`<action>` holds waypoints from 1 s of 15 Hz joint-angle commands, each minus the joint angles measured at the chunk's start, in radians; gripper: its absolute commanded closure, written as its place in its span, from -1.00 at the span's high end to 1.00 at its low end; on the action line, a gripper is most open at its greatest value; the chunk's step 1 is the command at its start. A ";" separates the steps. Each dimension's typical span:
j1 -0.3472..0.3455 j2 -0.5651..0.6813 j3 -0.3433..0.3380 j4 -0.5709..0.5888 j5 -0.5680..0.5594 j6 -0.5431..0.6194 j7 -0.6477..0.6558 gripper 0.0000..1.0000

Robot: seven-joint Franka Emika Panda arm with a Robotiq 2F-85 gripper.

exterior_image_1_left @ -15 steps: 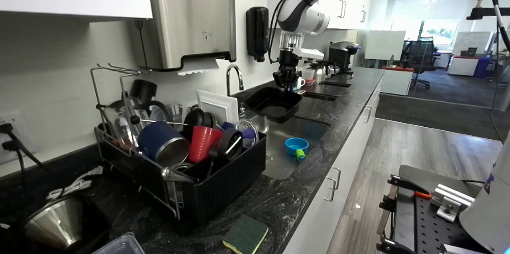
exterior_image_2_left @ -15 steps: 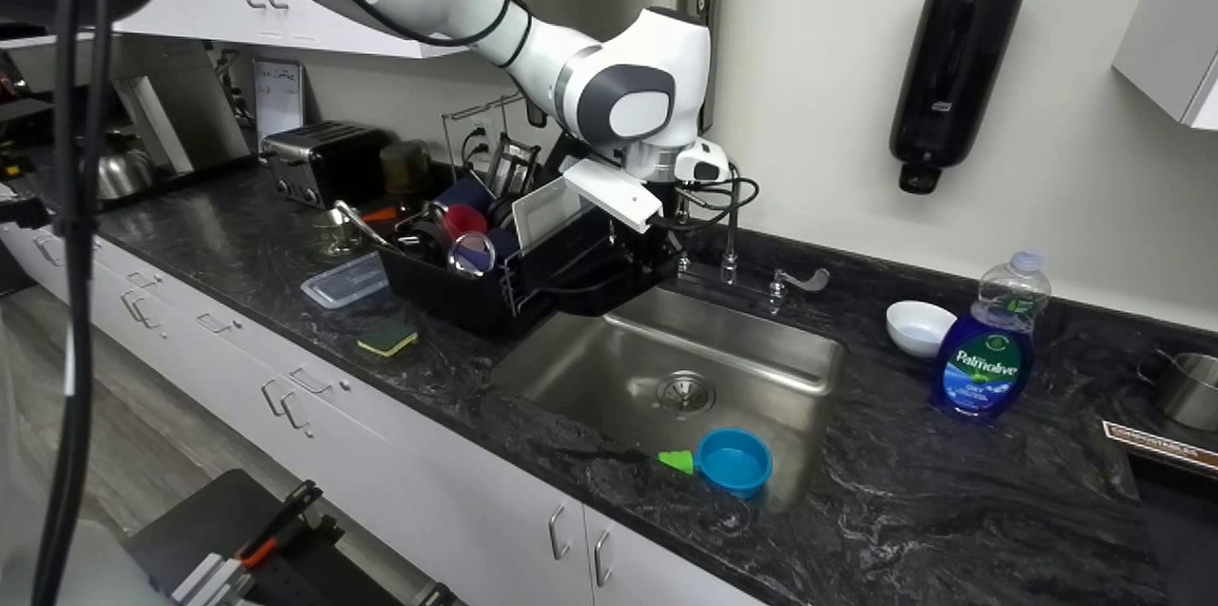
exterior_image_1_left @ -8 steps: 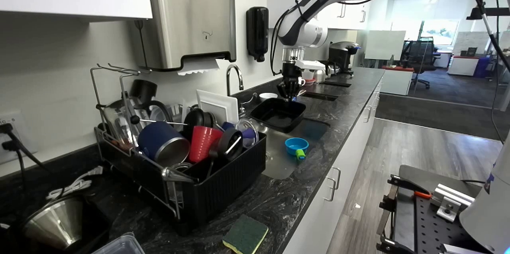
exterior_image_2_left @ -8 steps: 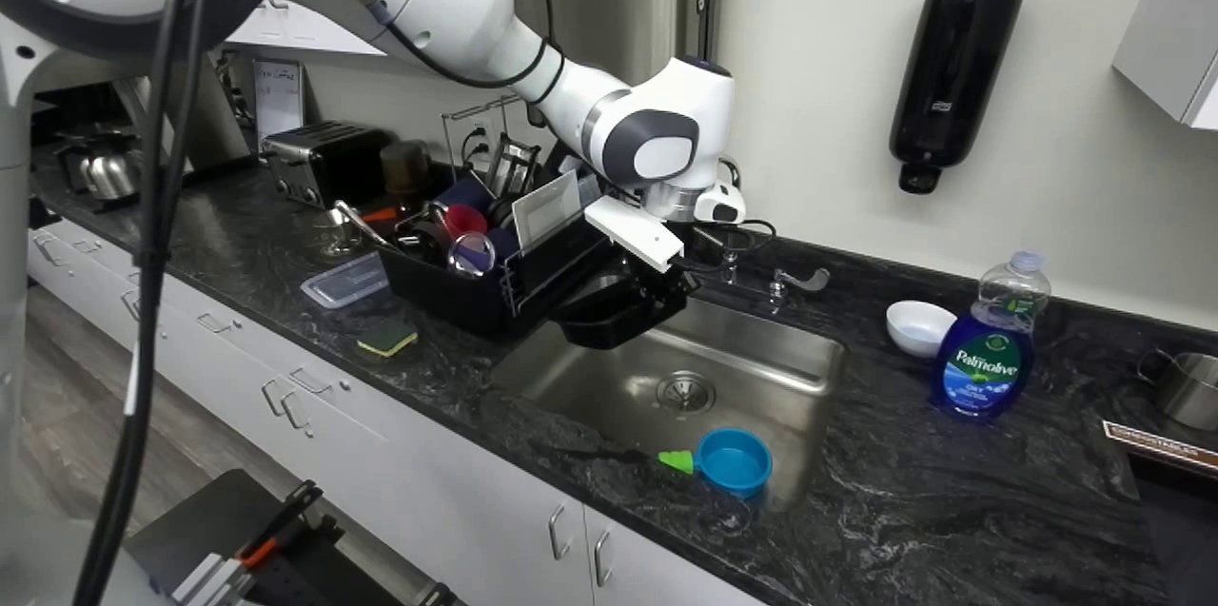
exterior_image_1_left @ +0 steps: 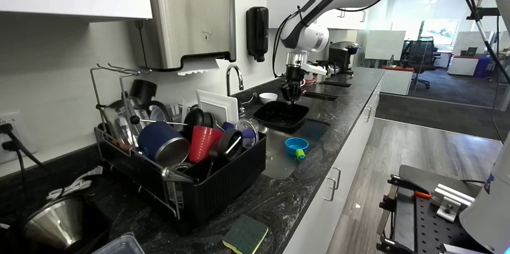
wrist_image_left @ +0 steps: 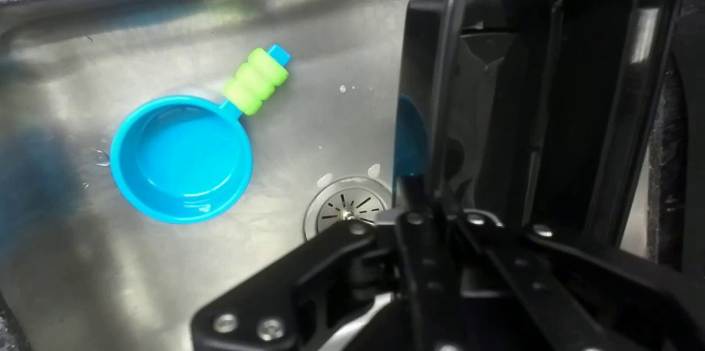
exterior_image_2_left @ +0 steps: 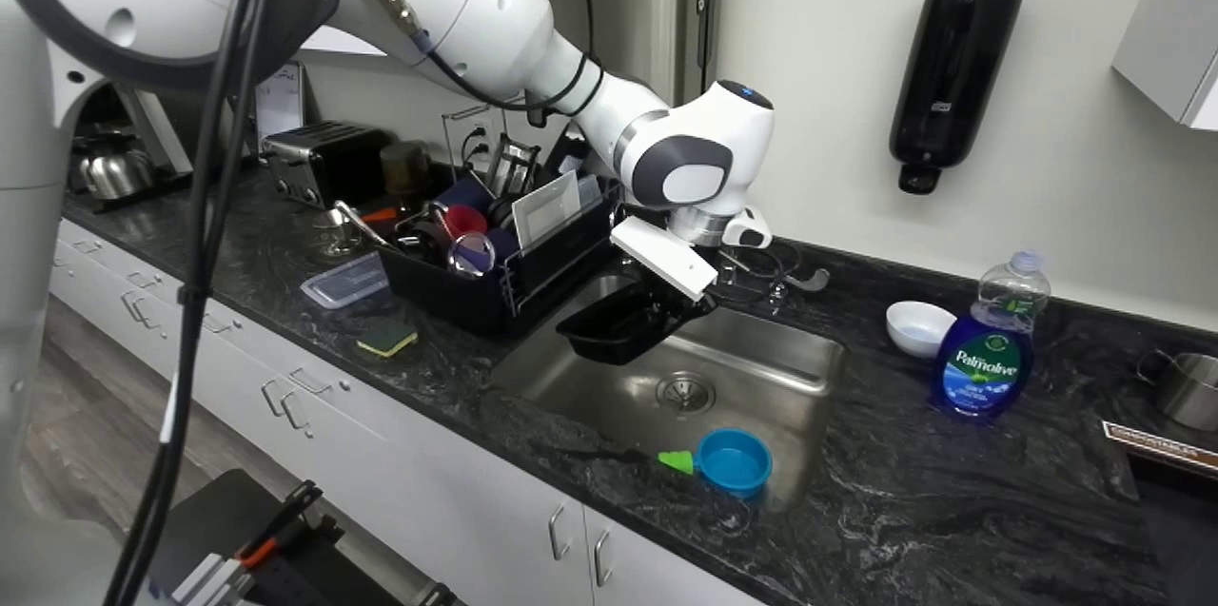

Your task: Remove the black bowl from the dishrack and place it in the sink

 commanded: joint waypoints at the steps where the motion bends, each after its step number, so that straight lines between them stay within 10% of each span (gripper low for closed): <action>1: -0.040 0.065 0.025 0.077 0.018 -0.052 -0.045 -0.97; 15: -0.057 0.320 0.032 0.313 -0.021 -0.049 0.021 -0.97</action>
